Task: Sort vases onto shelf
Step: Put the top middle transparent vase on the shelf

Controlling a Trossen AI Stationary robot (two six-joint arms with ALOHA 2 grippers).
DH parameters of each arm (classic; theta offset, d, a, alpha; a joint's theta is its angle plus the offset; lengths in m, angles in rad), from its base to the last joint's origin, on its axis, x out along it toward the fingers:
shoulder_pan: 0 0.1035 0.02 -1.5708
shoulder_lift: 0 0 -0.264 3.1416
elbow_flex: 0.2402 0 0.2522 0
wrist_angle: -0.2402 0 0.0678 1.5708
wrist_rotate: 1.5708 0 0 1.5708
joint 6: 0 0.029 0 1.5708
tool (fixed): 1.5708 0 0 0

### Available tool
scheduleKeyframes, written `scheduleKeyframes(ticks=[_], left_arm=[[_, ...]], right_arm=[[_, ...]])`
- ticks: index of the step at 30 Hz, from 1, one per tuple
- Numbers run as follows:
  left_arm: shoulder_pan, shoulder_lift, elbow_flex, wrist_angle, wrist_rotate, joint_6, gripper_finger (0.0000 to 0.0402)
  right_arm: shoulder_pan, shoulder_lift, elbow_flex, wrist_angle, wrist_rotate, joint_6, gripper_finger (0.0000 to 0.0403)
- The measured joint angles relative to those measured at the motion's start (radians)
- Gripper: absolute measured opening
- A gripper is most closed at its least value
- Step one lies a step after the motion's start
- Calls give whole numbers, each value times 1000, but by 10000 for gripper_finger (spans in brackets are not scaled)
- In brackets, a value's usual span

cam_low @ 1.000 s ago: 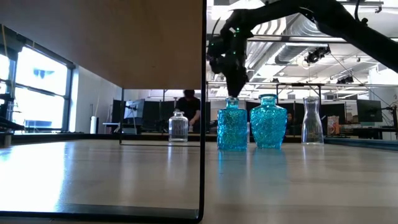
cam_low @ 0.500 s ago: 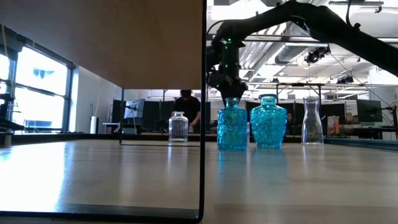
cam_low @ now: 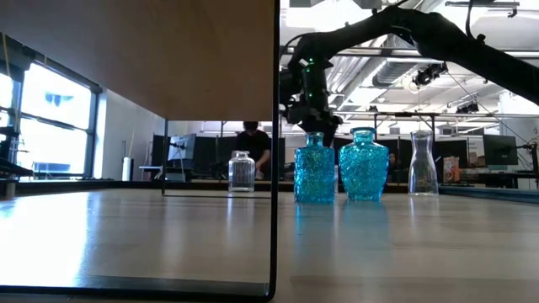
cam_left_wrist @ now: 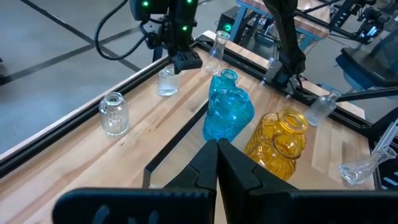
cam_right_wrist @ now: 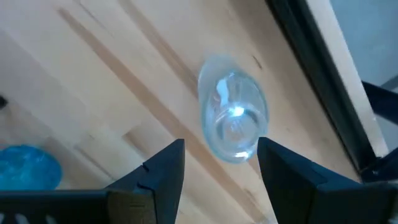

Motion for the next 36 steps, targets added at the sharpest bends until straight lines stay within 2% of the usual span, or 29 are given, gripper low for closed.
scheduleKeyframes(ticks=[21,36], left_arm=[[0,0,0,0,-4,25,0],[0,0,0,1,-4,23,0]], right_arm=[[0,0,0,26,-69,49,186],[-14,17,0,32,-69,66,186]])
